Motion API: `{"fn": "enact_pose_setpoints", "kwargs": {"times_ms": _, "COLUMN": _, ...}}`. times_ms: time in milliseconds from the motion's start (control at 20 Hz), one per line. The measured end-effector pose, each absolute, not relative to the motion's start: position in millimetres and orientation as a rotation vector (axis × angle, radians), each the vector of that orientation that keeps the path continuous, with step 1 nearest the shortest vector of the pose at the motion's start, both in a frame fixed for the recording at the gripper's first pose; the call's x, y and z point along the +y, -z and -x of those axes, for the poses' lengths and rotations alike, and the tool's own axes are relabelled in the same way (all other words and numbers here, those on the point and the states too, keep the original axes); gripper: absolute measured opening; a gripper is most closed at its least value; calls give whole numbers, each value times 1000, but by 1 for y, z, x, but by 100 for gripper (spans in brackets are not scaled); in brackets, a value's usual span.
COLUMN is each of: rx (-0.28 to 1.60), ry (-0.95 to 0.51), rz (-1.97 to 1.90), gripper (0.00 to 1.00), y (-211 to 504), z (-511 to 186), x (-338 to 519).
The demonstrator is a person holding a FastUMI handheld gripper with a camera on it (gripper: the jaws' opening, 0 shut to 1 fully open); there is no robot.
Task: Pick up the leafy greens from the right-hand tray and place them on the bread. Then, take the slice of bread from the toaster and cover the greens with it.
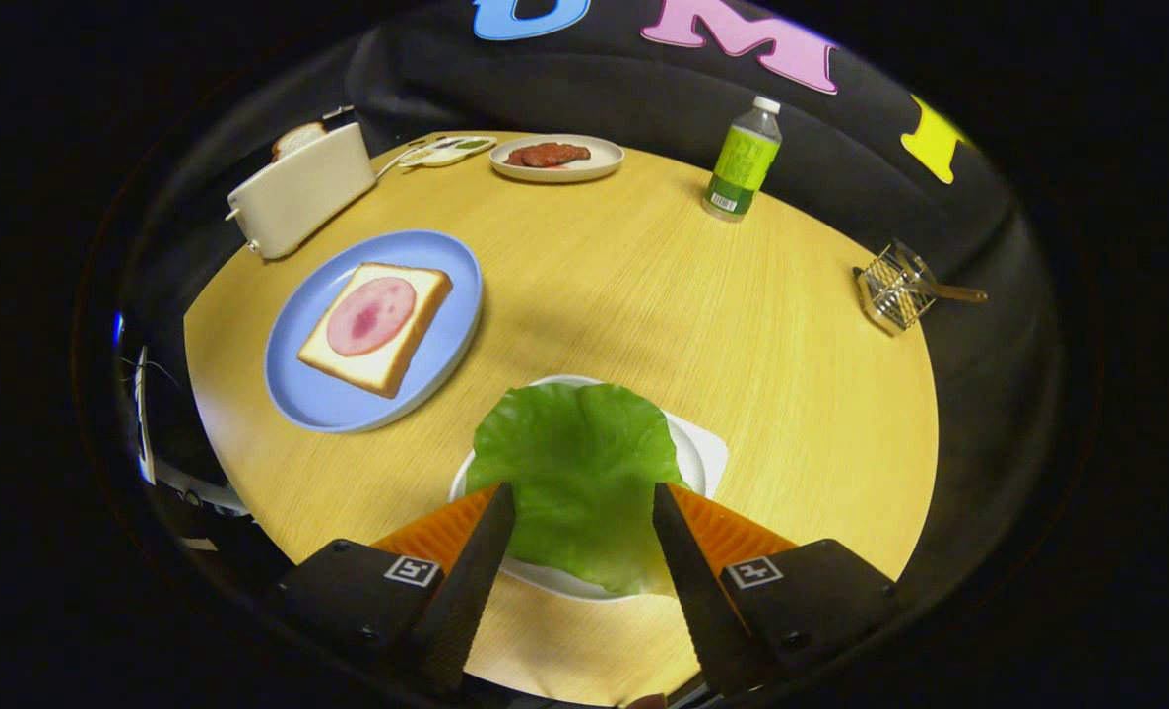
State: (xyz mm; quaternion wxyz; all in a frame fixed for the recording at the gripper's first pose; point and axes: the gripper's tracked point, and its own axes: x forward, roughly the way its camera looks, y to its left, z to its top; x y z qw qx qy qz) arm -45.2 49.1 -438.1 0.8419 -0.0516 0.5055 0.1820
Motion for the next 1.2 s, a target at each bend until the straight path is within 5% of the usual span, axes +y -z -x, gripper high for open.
{"fn": "enact_pose_setpoints", "kwargs": {"times_ms": 350, "rx": 1126, "ry": -388, "rz": 45, "gripper": 75, "y": 455, "z": 31, "x": 52}}
{"fn": "enact_pose_setpoints", "kwargs": {"times_ms": 500, "rx": 1131, "ry": -430, "rz": 86, "gripper": 55, "y": 454, "z": 35, "x": 55}}
{"fn": "enact_pose_setpoints", "kwargs": {"times_ms": 550, "rx": 1122, "ry": -438, "rz": 101, "gripper": 28, "y": 454, "z": 35, "x": 59}}
{"fn": "enact_pose_setpoints", "kwargs": {"times_ms": 650, "rx": 1117, "ry": -436, "rz": 136, "gripper": 9, "y": 451, "z": 37, "x": 59}}
{"fn": "enact_pose_setpoints", "kwargs": {"times_ms": 1200, "rx": 949, "ry": -438, "rz": 9, "gripper": 9, "y": 323, "z": 11, "x": 83}}
